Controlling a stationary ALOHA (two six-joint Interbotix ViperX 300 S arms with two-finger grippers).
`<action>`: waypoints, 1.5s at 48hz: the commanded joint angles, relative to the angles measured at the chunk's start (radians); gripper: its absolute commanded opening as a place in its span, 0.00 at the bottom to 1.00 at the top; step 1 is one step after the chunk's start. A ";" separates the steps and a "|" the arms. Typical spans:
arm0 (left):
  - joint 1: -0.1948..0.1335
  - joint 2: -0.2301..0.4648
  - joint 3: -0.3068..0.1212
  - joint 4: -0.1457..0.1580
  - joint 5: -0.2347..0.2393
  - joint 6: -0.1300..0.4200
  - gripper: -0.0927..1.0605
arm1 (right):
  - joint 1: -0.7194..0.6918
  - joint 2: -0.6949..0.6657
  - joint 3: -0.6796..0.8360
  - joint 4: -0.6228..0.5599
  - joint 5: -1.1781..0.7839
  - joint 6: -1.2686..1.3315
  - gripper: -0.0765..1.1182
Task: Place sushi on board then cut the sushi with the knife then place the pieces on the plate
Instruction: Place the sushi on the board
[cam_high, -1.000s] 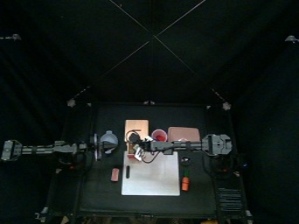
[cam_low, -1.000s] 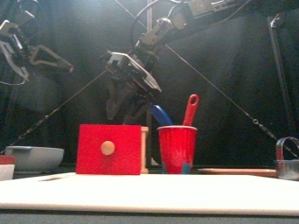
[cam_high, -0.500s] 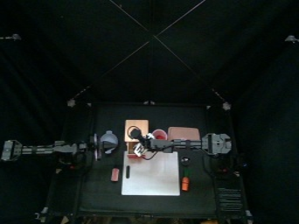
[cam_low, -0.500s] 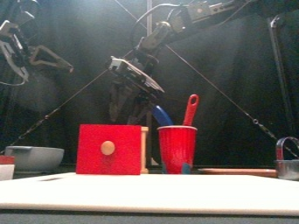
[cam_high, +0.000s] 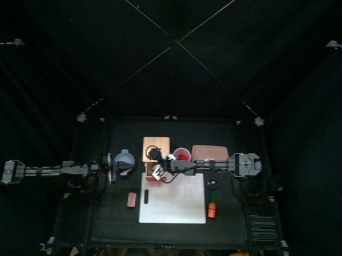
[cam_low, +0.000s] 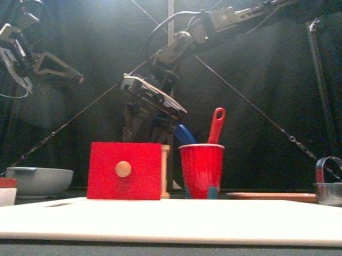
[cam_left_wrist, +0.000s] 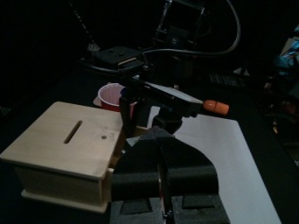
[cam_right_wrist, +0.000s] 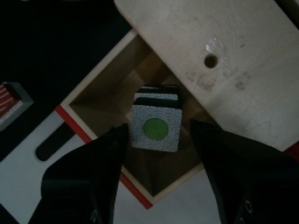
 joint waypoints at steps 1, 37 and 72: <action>0.003 0.003 -0.012 0.000 -0.009 0.000 0.15 | -0.005 -0.017 -0.031 0.002 -0.005 0.000 0.80; 0.003 0.003 -0.015 0.000 -0.021 0.000 0.15 | 0.052 -0.103 -0.040 -0.069 0.006 -0.020 0.61; 0.044 0.003 -0.060 0.005 -0.028 0.005 0.15 | 0.262 -0.554 0.413 -0.222 0.005 -0.014 0.61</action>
